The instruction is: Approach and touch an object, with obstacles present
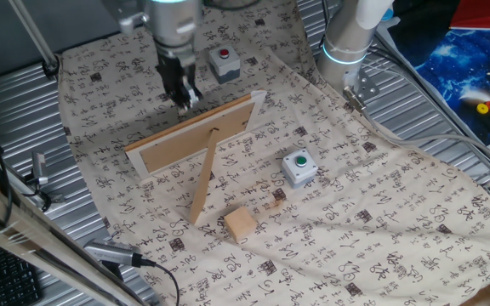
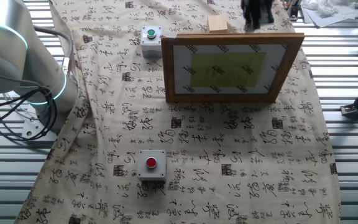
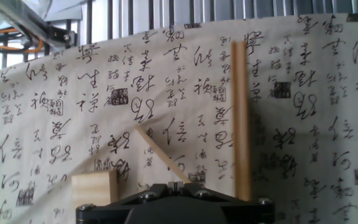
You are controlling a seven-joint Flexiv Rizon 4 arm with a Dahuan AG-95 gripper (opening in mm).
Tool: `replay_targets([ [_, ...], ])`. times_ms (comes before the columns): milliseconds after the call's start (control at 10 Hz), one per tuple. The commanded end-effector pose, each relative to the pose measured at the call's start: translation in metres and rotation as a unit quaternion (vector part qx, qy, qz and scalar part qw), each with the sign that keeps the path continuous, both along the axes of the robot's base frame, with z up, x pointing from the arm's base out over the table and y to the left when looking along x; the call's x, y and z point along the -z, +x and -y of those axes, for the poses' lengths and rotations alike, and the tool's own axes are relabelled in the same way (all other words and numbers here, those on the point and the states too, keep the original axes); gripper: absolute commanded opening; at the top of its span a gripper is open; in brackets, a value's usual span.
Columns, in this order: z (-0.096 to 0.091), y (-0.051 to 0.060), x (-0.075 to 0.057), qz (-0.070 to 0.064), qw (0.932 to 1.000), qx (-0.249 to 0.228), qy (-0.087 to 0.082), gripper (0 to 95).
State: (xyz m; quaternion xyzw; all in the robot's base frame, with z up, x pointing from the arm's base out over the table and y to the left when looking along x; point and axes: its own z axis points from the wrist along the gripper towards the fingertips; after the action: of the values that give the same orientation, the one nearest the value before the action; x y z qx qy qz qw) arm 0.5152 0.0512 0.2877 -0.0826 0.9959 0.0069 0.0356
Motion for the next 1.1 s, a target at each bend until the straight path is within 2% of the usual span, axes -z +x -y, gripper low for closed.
replay_targets([
  [100,0.014,0.001,0.009,-0.001,0.9999,-0.011,-0.002,0.0],
  [500,0.056,-0.009,0.050,0.009,0.9990,-0.041,-0.011,0.0],
  [600,0.062,-0.012,0.056,0.009,0.9989,-0.044,-0.013,0.0],
  [700,0.075,-0.017,0.068,0.008,0.9988,-0.046,-0.016,0.0],
  [800,0.083,-0.020,0.075,0.002,0.9990,-0.041,-0.015,0.0],
  [900,0.094,-0.024,0.088,-0.011,0.9996,-0.023,-0.011,0.0],
  [1000,0.094,-0.029,0.092,-0.020,0.9997,-0.007,-0.014,0.0],
  [1100,0.094,-0.032,0.093,-0.020,0.9997,0.006,-0.013,0.0],
])
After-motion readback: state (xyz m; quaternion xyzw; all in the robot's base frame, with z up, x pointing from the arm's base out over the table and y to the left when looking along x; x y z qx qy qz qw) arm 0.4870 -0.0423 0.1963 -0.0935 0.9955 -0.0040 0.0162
